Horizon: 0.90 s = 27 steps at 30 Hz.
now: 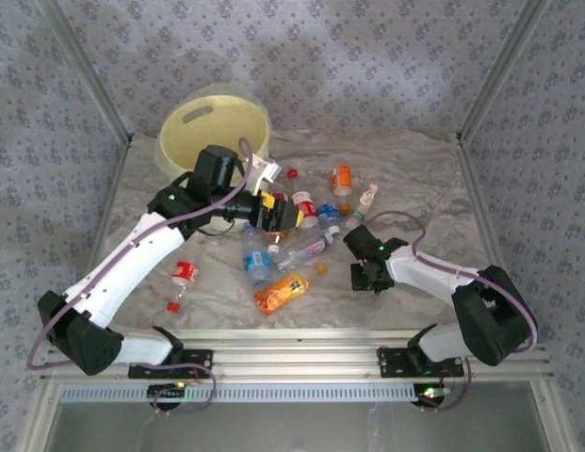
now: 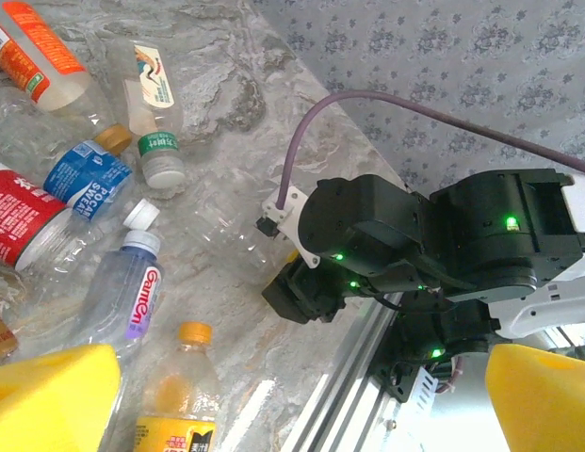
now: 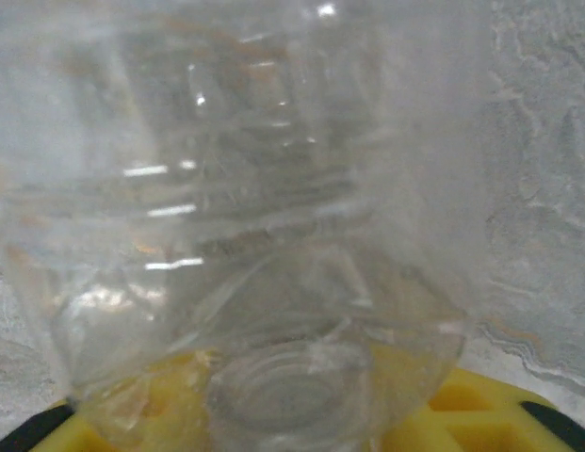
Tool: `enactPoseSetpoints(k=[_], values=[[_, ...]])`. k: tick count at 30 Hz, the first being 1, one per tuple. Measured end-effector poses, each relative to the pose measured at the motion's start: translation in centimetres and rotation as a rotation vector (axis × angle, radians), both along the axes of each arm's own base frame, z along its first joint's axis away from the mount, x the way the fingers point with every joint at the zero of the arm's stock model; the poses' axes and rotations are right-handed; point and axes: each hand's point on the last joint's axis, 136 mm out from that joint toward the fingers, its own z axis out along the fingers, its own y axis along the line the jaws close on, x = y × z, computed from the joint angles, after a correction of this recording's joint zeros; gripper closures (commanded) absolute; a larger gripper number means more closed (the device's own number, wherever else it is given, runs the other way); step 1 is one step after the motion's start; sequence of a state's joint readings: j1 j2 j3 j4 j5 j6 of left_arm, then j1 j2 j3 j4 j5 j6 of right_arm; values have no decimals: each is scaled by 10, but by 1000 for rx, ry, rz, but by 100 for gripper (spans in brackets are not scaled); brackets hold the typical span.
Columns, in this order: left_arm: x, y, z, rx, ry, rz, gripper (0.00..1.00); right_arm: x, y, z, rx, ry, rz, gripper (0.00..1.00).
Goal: Put the plastic bottles in the bin
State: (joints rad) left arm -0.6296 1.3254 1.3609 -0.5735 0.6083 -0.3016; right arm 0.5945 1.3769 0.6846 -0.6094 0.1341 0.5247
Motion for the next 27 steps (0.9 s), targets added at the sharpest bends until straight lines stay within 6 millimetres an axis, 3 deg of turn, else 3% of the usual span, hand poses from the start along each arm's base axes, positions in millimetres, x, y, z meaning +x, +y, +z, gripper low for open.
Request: enactPoseSetpoints(k=[5,9,16,23,27], values=[[-1,-3,-3,-2,14,4,0,3,-1,7,9,-31,-14,68],[4,-5,-6,-23,26,24,0,5,0,22,37,-79,-14,68],[13,-13,-19,-87,89,80,0,14,9,73,169,-257,9,71],[13,-32,-6,-184,113,87,0,21,31,114,321,-382,84,72],[15,-46,-11,-223,143,90,1,22,46,131,405,-419,129,72]])
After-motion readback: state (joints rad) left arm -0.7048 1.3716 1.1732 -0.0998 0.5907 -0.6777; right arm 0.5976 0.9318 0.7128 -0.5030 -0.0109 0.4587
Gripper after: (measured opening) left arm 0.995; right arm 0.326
